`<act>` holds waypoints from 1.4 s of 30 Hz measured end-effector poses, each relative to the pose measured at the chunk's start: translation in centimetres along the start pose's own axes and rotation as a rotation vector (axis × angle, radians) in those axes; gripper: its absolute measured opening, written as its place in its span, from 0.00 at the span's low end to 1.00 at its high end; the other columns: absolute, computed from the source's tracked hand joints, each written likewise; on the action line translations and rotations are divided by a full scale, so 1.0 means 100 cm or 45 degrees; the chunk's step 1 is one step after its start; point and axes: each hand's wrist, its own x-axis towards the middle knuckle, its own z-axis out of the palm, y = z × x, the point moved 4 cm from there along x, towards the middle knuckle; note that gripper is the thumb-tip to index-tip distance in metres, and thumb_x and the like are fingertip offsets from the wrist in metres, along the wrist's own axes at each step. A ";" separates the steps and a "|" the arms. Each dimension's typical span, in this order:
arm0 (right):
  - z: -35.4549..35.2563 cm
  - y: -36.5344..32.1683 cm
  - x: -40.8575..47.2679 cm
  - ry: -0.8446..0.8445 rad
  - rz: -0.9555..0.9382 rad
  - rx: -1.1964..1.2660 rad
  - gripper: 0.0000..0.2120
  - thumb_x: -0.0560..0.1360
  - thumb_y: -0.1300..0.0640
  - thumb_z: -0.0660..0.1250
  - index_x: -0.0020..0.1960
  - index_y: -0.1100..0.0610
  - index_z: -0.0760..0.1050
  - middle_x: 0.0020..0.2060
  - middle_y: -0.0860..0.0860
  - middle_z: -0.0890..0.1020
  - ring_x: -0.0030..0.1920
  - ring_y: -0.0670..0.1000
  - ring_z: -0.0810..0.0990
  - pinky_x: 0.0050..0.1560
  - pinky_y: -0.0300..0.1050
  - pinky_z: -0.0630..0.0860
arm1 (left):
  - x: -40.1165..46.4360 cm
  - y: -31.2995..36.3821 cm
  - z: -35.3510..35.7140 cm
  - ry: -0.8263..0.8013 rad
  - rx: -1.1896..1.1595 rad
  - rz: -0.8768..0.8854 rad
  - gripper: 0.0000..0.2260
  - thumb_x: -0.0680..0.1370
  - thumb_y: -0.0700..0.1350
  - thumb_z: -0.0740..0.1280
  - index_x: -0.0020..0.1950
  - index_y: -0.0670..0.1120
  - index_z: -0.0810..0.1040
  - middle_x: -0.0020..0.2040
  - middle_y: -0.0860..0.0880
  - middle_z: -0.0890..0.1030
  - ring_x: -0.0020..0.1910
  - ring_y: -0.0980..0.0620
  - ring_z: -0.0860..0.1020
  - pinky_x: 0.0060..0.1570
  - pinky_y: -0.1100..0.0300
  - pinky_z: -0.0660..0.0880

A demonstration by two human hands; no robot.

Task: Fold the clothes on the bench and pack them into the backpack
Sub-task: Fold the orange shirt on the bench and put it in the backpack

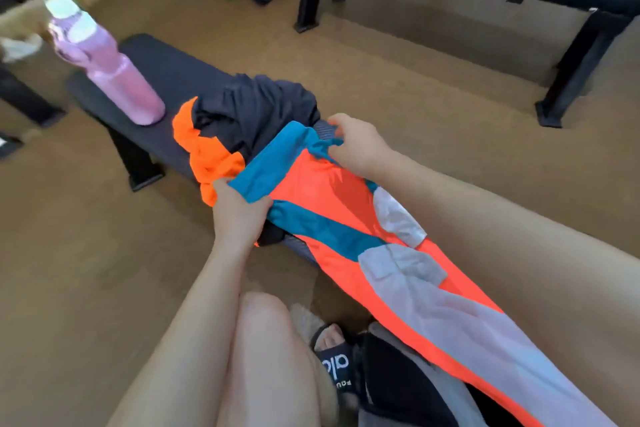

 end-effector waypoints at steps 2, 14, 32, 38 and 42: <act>0.009 -0.007 0.021 -0.118 0.055 0.026 0.26 0.73 0.61 0.69 0.70 0.58 0.70 0.55 0.57 0.81 0.51 0.59 0.82 0.49 0.51 0.79 | 0.000 0.001 0.000 0.012 0.007 0.016 0.24 0.72 0.40 0.75 0.62 0.43 0.66 0.50 0.49 0.74 0.52 0.44 0.77 0.50 0.52 0.74; 0.004 -0.012 0.042 -0.270 0.396 0.802 0.13 0.76 0.70 0.56 0.46 0.58 0.76 0.34 0.56 0.74 0.29 0.53 0.74 0.30 0.41 0.76 | -0.012 0.042 -0.022 0.012 -0.098 0.398 0.17 0.74 0.35 0.70 0.58 0.46 0.70 0.44 0.58 0.76 0.40 0.65 0.76 0.35 0.69 0.70; -0.080 0.120 -0.174 0.263 0.652 1.553 0.10 0.72 0.70 0.64 0.33 0.60 0.74 0.33 0.58 0.75 0.33 0.54 0.74 0.34 0.44 0.74 | -0.231 0.103 0.069 -0.913 0.329 1.531 0.23 0.71 0.35 0.66 0.67 0.45 0.71 0.59 0.46 0.76 0.59 0.48 0.73 0.53 0.53 0.72; -0.053 0.163 -0.224 0.342 0.897 1.695 0.08 0.73 0.62 0.58 0.37 0.59 0.72 0.33 0.58 0.76 0.32 0.54 0.75 0.37 0.45 0.73 | -0.257 0.074 0.112 -0.949 0.649 1.578 0.20 0.73 0.35 0.63 0.65 0.43 0.70 0.58 0.45 0.72 0.57 0.43 0.72 0.43 0.47 0.69; -0.052 0.175 -0.225 0.448 0.787 1.055 0.10 0.72 0.60 0.73 0.51 0.58 0.75 0.45 0.58 0.78 0.42 0.51 0.76 0.41 0.45 0.71 | -0.258 0.063 0.116 -0.965 0.688 1.520 0.14 0.73 0.37 0.63 0.59 0.44 0.70 0.55 0.45 0.71 0.55 0.41 0.73 0.43 0.44 0.72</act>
